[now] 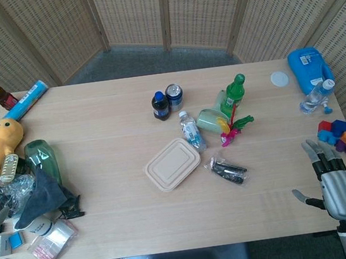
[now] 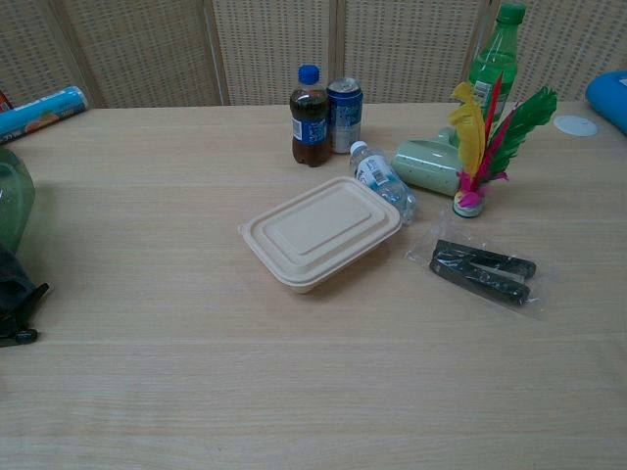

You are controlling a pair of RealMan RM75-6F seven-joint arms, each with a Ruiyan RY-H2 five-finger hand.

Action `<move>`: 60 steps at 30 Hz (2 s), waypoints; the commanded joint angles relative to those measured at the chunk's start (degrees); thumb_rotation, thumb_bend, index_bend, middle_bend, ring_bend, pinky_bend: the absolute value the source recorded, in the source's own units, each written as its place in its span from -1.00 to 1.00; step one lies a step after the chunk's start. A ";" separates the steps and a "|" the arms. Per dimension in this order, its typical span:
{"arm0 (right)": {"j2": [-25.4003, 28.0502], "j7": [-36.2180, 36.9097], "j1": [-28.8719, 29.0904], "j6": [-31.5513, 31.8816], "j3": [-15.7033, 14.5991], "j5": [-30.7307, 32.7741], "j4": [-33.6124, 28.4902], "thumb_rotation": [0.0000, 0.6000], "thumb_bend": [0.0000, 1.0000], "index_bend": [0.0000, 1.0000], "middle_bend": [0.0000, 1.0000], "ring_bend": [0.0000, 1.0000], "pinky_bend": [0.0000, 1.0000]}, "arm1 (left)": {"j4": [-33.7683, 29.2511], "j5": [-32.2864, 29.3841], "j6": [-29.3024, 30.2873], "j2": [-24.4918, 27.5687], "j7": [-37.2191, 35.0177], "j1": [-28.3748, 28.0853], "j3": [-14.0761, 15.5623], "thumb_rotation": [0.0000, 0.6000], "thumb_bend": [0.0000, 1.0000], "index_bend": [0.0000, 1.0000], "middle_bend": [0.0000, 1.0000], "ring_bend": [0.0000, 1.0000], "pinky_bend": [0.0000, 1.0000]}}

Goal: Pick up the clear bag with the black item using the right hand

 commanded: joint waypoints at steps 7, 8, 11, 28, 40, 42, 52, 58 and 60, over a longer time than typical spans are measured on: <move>0.23 0.50 -0.12 -0.24 -0.02 0.09 -0.04 1.00 -1.00 -1.00 -1.00 -1.00 -0.89 | -0.32 0.25 0.10 -0.09 0.13 0.11 0.07 1.00 -1.00 -1.00 -1.00 -1.00 -1.00; 0.26 0.43 -0.13 -0.38 -0.15 0.00 -0.15 1.00 -1.00 -1.00 -1.00 -1.00 -0.89 | -0.38 0.31 0.10 -0.07 0.09 0.11 0.08 1.00 -1.00 -1.00 -1.00 -1.00 -1.00; 0.25 -0.64 0.16 -1.76 -1.02 -0.58 -1.10 1.00 -1.00 -1.00 -1.00 -1.00 -0.94 | -0.40 0.38 0.07 -0.10 0.09 0.09 0.07 1.00 -1.00 -1.00 -1.00 -1.00 -1.00; -2.74 -24.45 13.37 -27.37 0.44 18.86 -10.89 0.82 -1.00 -1.00 -1.00 -1.00 -1.00 | 0.63 -0.83 -1.14 -0.92 0.79 -0.37 0.09 1.00 -1.00 -1.00 -1.00 -1.00 -1.00; -16.08 -36.60 21.77 -27.82 3.89 35.58 -8.63 0.83 -1.00 -1.00 -1.00 -1.00 -1.00 | 1.15 -1.29 -1.67 -1.27 0.91 -0.61 0.09 1.00 -1.00 -1.00 -1.00 -1.00 -1.00; -18.23 -37.32 23.29 -27.97 4.55 37.77 -6.81 0.83 -1.00 -1.00 -1.00 -1.00 -1.00 | 1.18 -1.23 -1.57 -1.23 0.84 -0.59 0.06 1.00 -1.00 -1.00 -1.00 -1.00 -1.00; -21.86 -33.41 28.96 -32.86 7.79 46.66 4.28 0.82 -1.00 -1.00 -1.00 -1.00 -1.00 | 1.20 -1.21 -1.61 -1.14 0.90 -0.50 0.20 1.00 -1.00 -1.00 -1.00 -1.00 -1.00; -20.60 -29.82 29.66 -33.65 7.60 47.72 7.26 0.84 -1.00 -1.00 -1.00 -1.00 -1.00 | 1.26 -1.08 -2.03 -1.44 1.11 -0.63 0.44 1.00 -1.00 -1.00 -1.00 -1.00 -1.00; -20.68 -28.44 29.54 -33.45 7.29 47.02 8.30 0.83 -1.00 -1.00 -1.00 -1.00 -1.00 | 1.21 -0.88 -2.07 -1.50 1.19 -0.64 0.54 1.00 -1.00 -1.00 -1.00 -1.00 -1.00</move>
